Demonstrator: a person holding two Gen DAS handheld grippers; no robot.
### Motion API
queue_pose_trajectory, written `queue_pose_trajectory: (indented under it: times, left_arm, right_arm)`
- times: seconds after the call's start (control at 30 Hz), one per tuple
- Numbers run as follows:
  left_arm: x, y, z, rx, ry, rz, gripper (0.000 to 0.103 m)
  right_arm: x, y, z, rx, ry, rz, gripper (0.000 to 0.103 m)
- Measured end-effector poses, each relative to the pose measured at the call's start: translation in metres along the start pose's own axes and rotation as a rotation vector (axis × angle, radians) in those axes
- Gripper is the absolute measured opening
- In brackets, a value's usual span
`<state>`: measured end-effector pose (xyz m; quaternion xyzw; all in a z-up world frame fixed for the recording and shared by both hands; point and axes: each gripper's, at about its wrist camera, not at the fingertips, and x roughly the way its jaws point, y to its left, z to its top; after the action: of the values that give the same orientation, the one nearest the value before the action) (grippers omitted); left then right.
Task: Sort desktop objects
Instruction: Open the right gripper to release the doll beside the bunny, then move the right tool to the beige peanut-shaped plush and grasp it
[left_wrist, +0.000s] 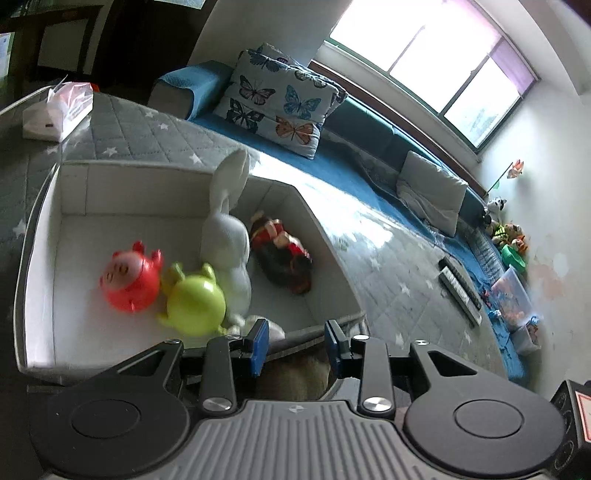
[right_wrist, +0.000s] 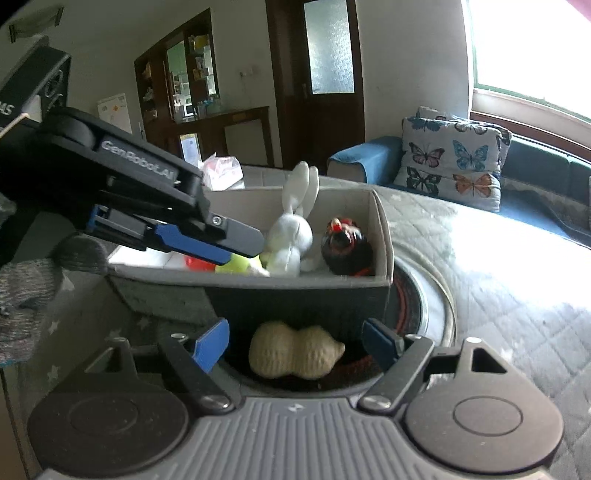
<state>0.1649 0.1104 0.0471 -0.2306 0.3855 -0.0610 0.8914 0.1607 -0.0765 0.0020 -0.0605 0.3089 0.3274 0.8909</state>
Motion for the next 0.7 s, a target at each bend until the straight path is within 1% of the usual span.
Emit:
queue_pose_trajectory:
  times: [0.07,0.17,0.27,0.33,0.53,0.7]
  left_arm:
    - [-0.002,0.0,-0.007,0.009,0.0,0.004,0.035]
    - [-0.005,0.0,-0.017,0.015,0.004,0.005,0.035]
    - [-0.006,0.0,-0.028,0.023,0.01,0.007,0.035]
    - [-0.005,0.001,-0.034,0.019,0.016,0.006,0.035]
    - [0.001,0.01,-0.046,-0.02,0.037,0.0,0.035]
    - [0.007,0.017,-0.049,-0.046,0.044,-0.003,0.035]
  right_arm:
    - [-0.002,0.002,-0.005,0.001,0.005,-0.004,0.083]
    - [-0.004,0.004,-0.01,-0.007,0.006,-0.014,0.089]
    - [-0.006,0.005,-0.014,0.001,0.007,-0.014,0.089]
    - [-0.005,0.006,-0.017,0.007,0.011,-0.014,0.092]
    - [-0.001,0.009,-0.026,0.02,0.027,-0.011,0.092]
    - [0.004,0.009,-0.03,0.034,0.036,-0.014,0.092]
